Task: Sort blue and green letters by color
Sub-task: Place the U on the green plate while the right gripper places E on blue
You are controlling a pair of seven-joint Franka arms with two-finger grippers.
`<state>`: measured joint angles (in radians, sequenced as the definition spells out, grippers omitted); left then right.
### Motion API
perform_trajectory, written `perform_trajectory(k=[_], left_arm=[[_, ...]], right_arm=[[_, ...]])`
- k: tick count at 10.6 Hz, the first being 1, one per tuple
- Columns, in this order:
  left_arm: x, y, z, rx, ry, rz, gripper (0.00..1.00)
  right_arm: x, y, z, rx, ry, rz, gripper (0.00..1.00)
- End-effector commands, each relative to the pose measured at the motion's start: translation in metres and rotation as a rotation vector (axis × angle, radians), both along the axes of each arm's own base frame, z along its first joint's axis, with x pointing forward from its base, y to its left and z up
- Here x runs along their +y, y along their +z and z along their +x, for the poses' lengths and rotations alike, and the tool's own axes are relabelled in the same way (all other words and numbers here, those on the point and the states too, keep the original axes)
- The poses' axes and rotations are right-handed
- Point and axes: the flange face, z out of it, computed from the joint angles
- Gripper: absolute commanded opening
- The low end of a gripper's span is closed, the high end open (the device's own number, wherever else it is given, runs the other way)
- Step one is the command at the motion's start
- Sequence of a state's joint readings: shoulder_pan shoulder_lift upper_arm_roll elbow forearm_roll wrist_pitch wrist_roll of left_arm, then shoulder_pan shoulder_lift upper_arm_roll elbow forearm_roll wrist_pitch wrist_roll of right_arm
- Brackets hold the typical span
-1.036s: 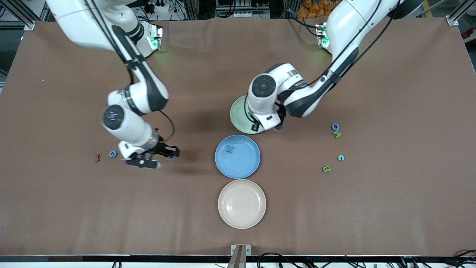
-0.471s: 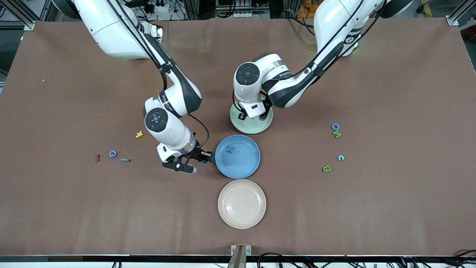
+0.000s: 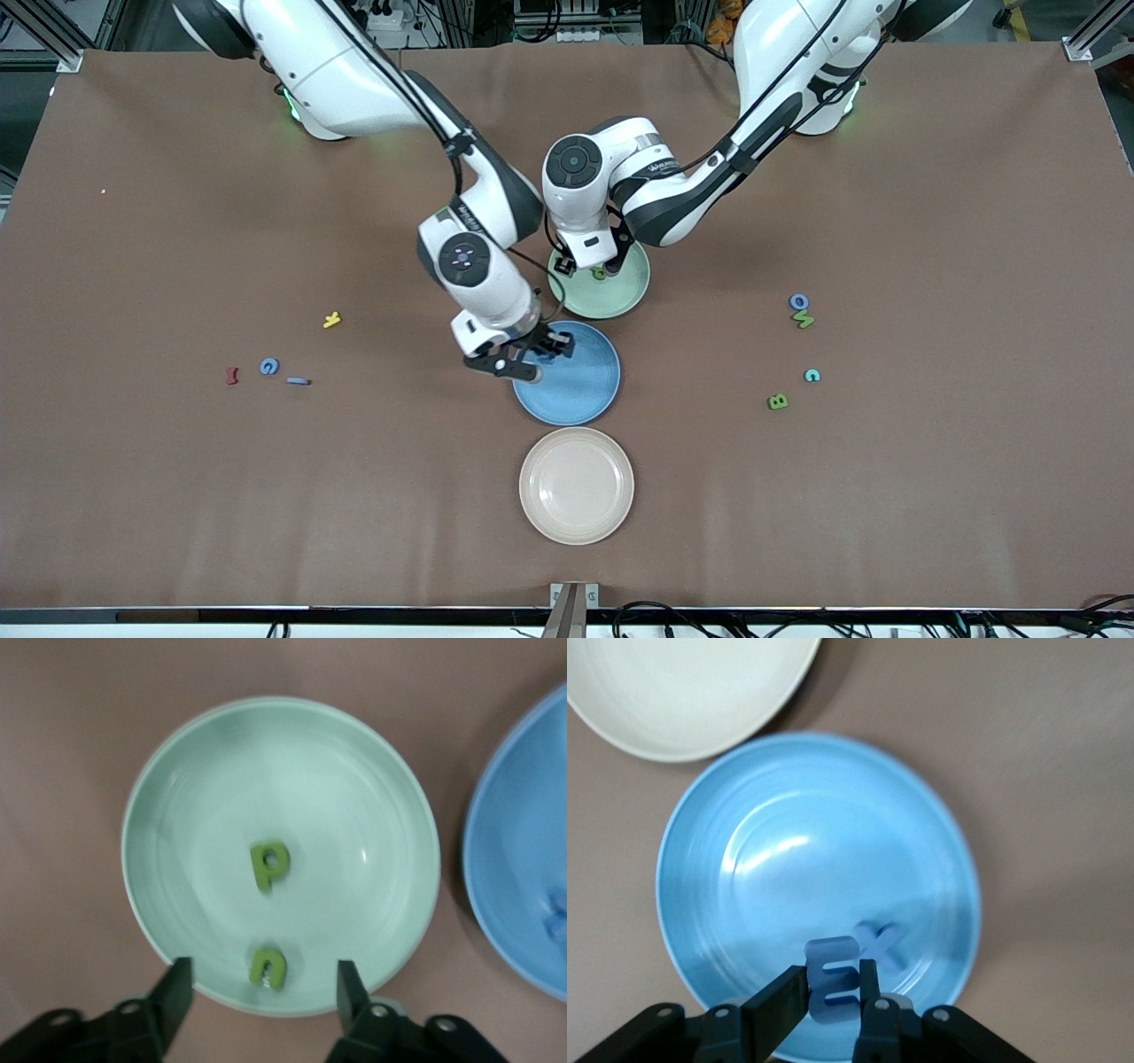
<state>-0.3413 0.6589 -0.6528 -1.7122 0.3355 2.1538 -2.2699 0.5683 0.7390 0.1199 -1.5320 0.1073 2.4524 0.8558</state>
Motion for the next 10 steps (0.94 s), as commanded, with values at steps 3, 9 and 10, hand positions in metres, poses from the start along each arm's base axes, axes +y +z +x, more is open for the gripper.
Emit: perform_trajectory(k=[3, 9, 10], left_arm=[[0.074, -0.008, 0.087, -0.083, 0.11, 0.07, 1.0], [0.196, -0.018, 0.196, -0.174, 0.328, 0.093, 1.0], [0.214, -0.019, 0.211, -0.179, 0.369, 0.098, 1.0]], right_arm=[[0.029, -0.013, 0.005, 0.013, -0.079, 0.02, 1.0], [-0.071, 0.008, 0.054, 0.031, 0.052, -0.096, 1.0], [-0.107, 0.016, 0.066, 0.065, 0.051, -0.12, 1.0]])
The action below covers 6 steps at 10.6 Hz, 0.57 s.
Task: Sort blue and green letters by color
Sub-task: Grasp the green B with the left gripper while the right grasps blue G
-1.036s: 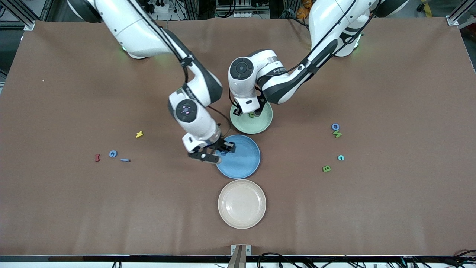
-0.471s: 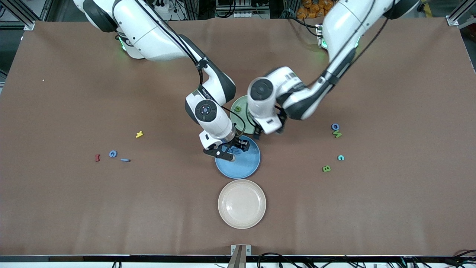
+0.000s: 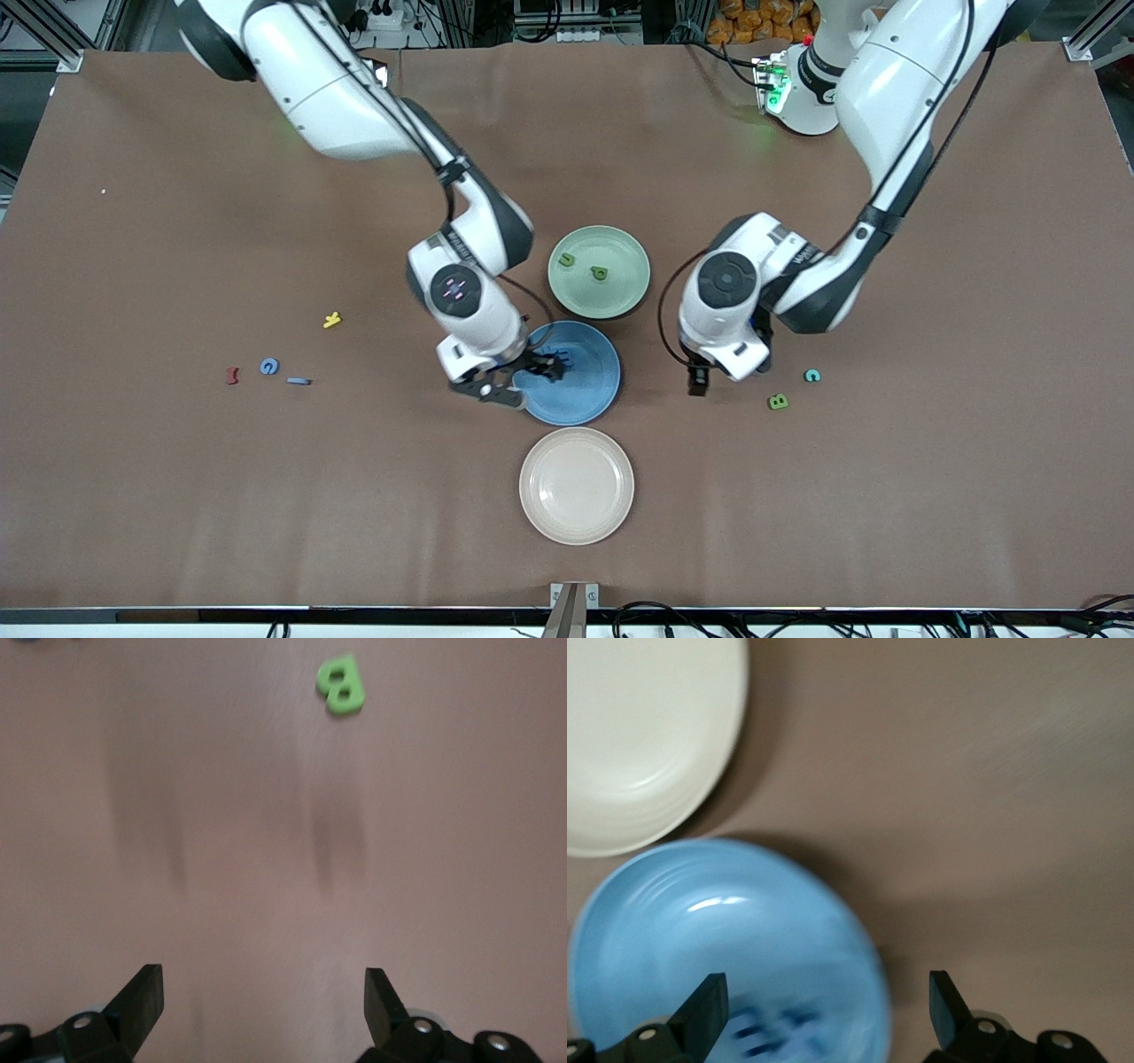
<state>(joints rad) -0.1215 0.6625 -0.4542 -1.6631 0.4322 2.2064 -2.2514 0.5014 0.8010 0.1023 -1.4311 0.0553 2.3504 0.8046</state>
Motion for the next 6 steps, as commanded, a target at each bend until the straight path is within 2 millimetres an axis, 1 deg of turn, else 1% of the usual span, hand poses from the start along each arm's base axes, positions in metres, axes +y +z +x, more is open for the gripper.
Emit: perform_trajectory(k=[1, 2, 3, 4, 6], left_arm=[[0.04, -0.003, 0.042, -0.039, 0.089, 0.007, 1.0], [0.053, 0.001, 0.054, -0.053, 0.115, 0.001, 1.0], [0.072, 0.004, 0.065, -0.07, 0.139, -0.007, 1.0], [0.09, 0.003, 0.074, -0.085, 0.118, -0.02, 1.0], [0.113, -0.006, 0.082, -0.079, 0.078, -0.026, 1.0]], right_arm=[[-0.097, 0.035, 0.028, 0.053, 0.062, -0.056, 1.0], [-0.129, 0.043, 0.031, 0.049, 0.109, -0.062, 1.0], [-0.162, 0.047, 0.032, 0.05, 0.139, -0.072, 1.0], [-0.201, 0.043, 0.036, 0.056, 0.169, -0.092, 1.0], [-0.257, 0.033, 0.033, 0.069, 0.238, -0.162, 1.0]])
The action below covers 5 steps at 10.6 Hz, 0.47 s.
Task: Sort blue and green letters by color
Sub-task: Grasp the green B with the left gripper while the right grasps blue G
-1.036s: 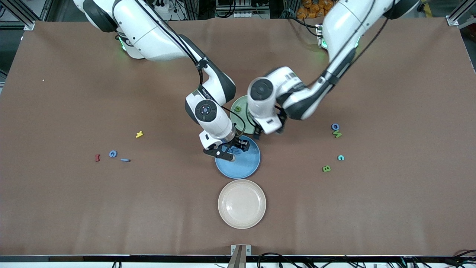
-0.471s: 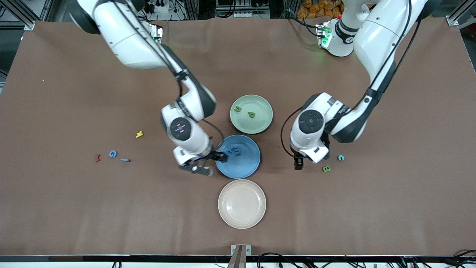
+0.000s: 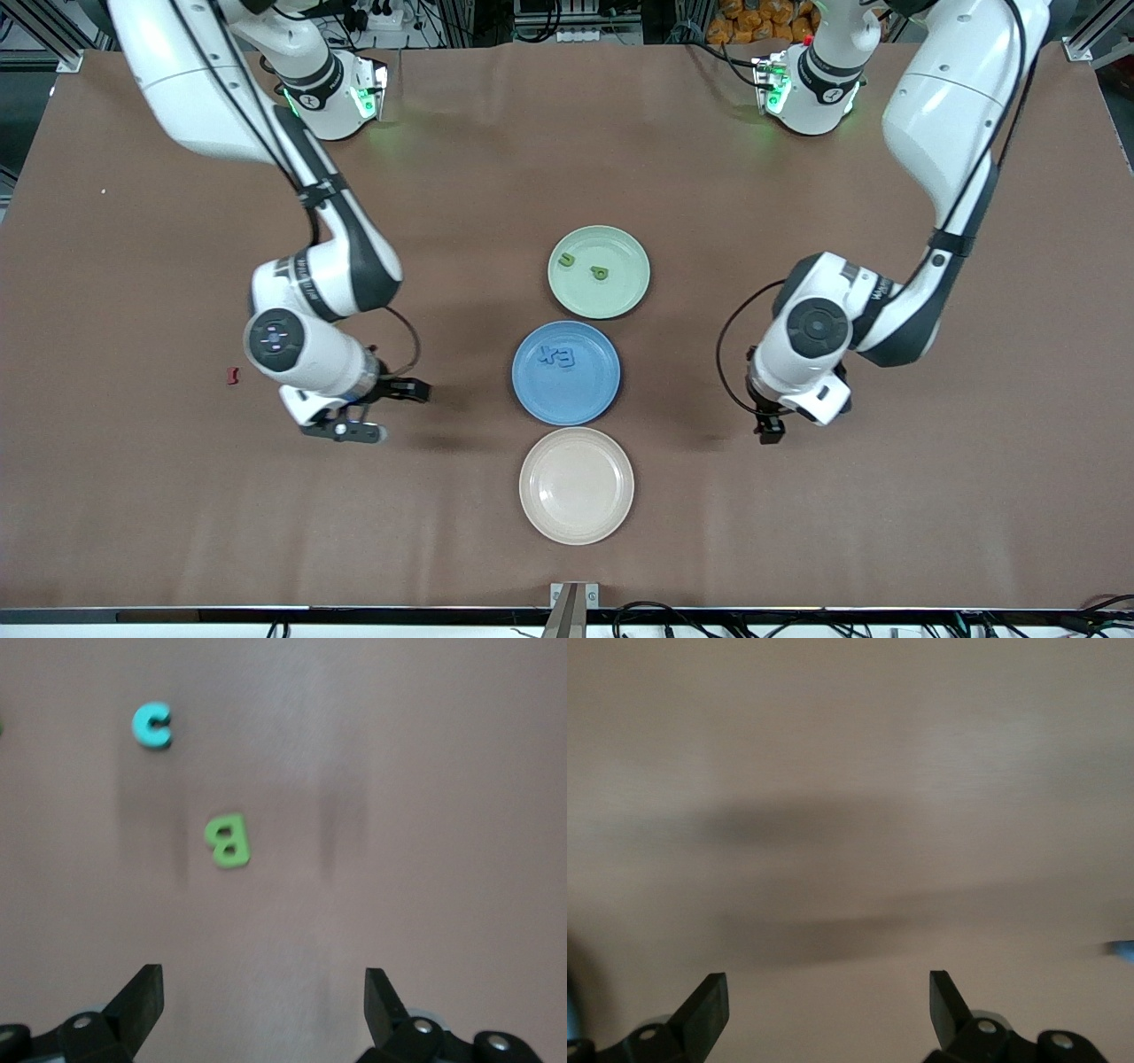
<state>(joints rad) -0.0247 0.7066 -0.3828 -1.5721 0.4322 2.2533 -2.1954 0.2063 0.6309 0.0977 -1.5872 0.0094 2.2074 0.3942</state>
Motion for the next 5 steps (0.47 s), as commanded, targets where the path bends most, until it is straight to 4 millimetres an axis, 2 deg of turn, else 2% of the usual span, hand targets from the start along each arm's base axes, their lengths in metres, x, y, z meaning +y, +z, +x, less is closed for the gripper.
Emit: perform_trajectory(k=[1, 2, 3, 5], left_arm=[[0.026, -0.011, 0.015, -0.012, -0.048, -0.015, 1.0], [0.034, -0.02, 0.017, -0.001, -0.059, -0.016, 1.0], [0.034, -0.032, 0.015, 0.017, -0.079, -0.016, 1.0], [0.041, -0.043, 0.015, 0.033, -0.073, -0.015, 1.0]], right_arm=[[-0.075, -0.008, -0.021, 0.022, 0.112, -0.09, 1.0], [-0.101, -0.008, -0.026, 0.031, 0.146, -0.115, 1.0], [-0.127, -0.006, -0.034, 0.041, 0.185, -0.134, 1.0], [-0.176, -0.006, -0.052, 0.035, 0.213, -0.132, 1.0]])
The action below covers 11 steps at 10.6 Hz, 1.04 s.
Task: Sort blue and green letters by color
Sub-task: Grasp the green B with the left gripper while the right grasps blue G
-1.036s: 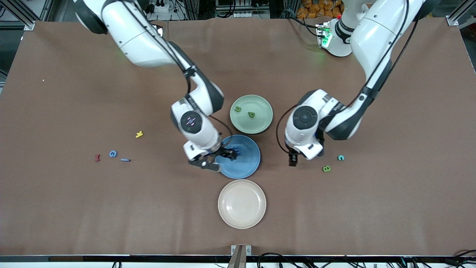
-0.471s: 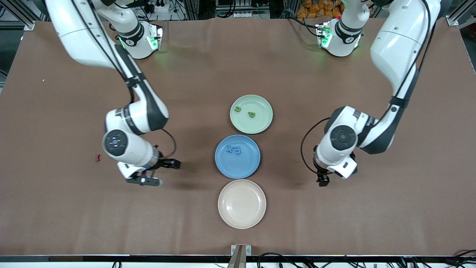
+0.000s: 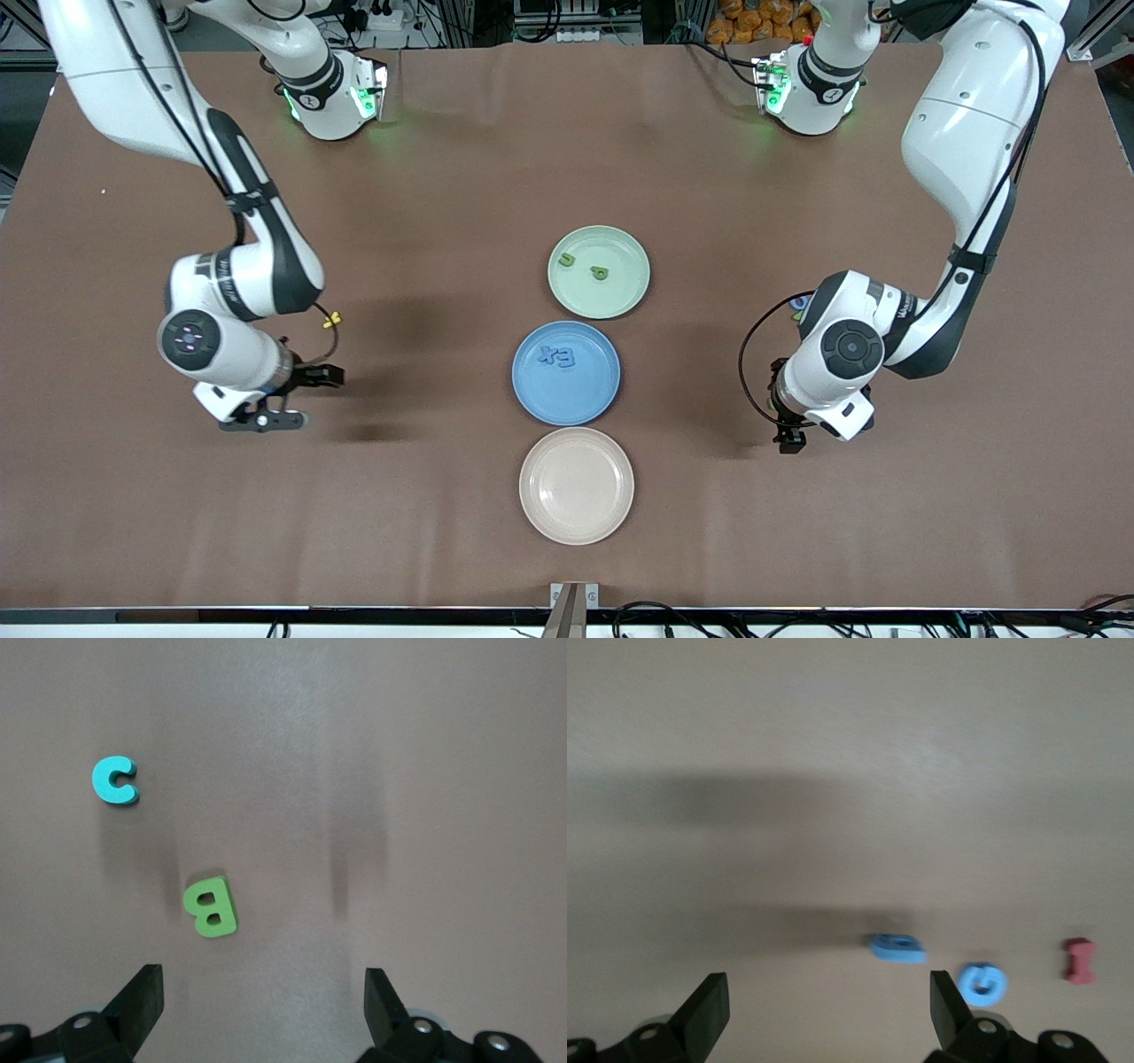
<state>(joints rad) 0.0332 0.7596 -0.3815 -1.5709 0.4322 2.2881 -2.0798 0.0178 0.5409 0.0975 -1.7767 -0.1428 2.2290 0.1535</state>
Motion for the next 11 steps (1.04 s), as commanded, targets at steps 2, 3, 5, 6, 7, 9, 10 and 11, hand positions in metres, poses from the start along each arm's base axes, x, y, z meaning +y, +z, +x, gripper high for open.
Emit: perform_trajectory(k=[2, 3, 5, 6, 7, 9, 10, 11], left_arm=[[0.007, -0.024, 0.003, 0.023, -0.005, -0.006, 1.0], [0.025, -0.022, 0.007, 0.02, 0.014, -0.003, 1.0], [0.04, -0.025, 0.008, 0.027, 0.033, -0.001, 1.0], [0.039, -0.031, 0.004, 0.038, 0.032, 0.0, 1.0], [0.037, -0.031, 0.003, 0.027, 0.035, -0.009, 1.0], [0.032, -0.037, -0.002, 0.032, 0.029, -0.01, 1.0], [0.027, -0.042, -0.007, 0.032, 0.018, -0.012, 1.0], [0.025, -0.045, -0.009, 0.026, 0.011, -0.017, 1.0]], right_arm=[[-0.07, 0.0, -0.05, -0.048, 0.062, 0.005, 1.0], [-0.079, -0.01, -0.057, -0.065, 0.05, 0.011, 1.0], [-0.09, -0.025, -0.069, -0.104, 0.055, 0.022, 1.0], [-0.098, -0.033, -0.073, -0.119, 0.061, 0.026, 1.0], [-0.102, -0.037, -0.074, -0.116, 0.057, 0.027, 1.0], [-0.106, -0.044, -0.075, -0.122, 0.049, 0.03, 1.0], [-0.107, -0.051, -0.074, -0.136, 0.047, 0.035, 1.0], [-0.109, -0.058, -0.074, -0.137, 0.044, 0.036, 1.0]])
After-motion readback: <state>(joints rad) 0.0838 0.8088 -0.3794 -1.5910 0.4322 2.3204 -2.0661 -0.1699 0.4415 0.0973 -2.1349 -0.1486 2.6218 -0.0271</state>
